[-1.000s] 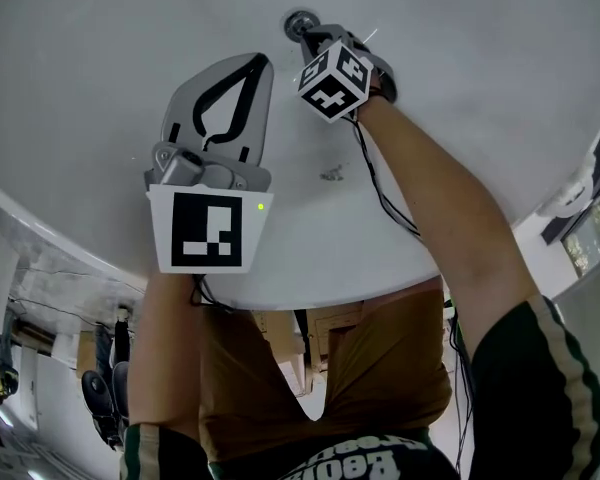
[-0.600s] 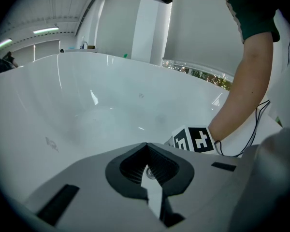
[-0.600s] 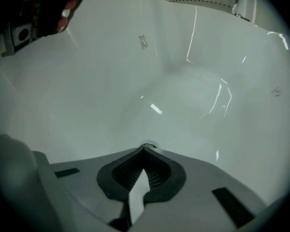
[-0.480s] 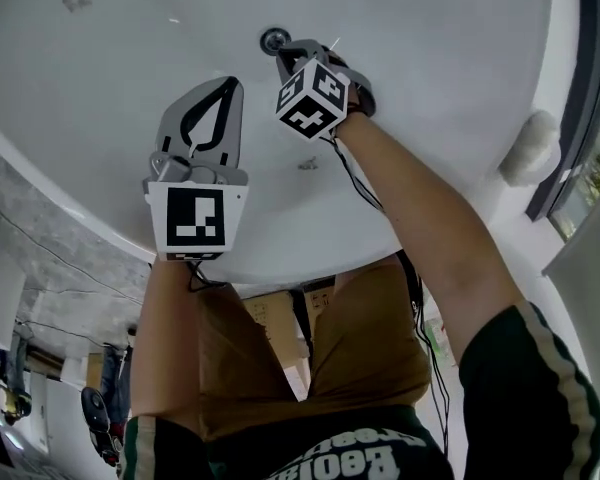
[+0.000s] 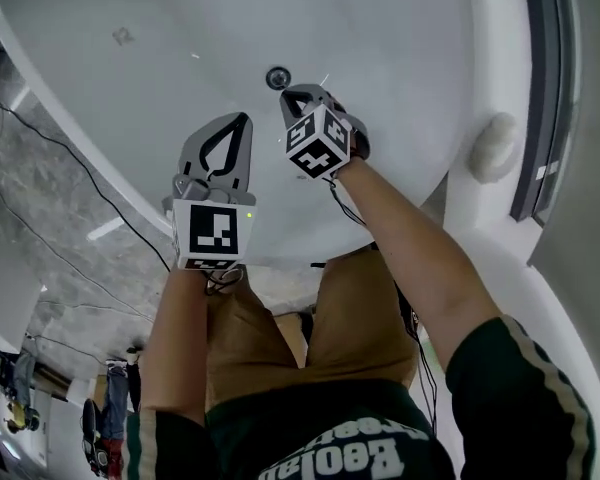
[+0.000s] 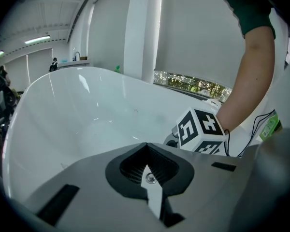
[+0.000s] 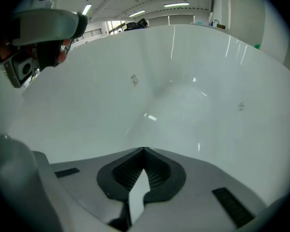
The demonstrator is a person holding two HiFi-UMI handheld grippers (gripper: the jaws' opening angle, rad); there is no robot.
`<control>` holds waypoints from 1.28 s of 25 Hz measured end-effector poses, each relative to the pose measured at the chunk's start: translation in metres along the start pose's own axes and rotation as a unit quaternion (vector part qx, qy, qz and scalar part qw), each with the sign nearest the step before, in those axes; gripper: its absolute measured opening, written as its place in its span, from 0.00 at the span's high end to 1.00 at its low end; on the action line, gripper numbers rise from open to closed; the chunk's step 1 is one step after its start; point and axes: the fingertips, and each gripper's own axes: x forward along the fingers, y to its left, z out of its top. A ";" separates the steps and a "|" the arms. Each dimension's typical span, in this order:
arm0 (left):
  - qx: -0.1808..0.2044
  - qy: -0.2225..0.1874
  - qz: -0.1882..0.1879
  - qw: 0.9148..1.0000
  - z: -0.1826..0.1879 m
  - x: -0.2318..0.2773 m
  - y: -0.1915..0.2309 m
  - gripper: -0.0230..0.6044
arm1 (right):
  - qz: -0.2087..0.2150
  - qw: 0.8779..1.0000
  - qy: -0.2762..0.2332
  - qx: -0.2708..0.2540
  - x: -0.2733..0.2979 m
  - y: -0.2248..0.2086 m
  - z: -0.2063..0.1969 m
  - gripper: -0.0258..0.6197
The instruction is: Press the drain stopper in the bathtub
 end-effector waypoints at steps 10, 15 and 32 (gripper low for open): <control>0.030 -0.022 -0.003 0.999 0.067 -0.060 0.003 0.95 | -0.026 0.997 -0.065 -0.018 -0.123 -0.002 0.068 0.95; 0.051 -0.033 -0.010 0.998 0.103 -0.100 -0.009 0.95 | -0.043 0.994 -0.097 0.000 -0.190 0.010 0.089 0.94; 0.091 -0.124 0.002 0.988 0.251 -0.238 -0.028 0.95 | -0.095 0.971 -0.220 -0.019 -0.393 0.052 0.180 0.94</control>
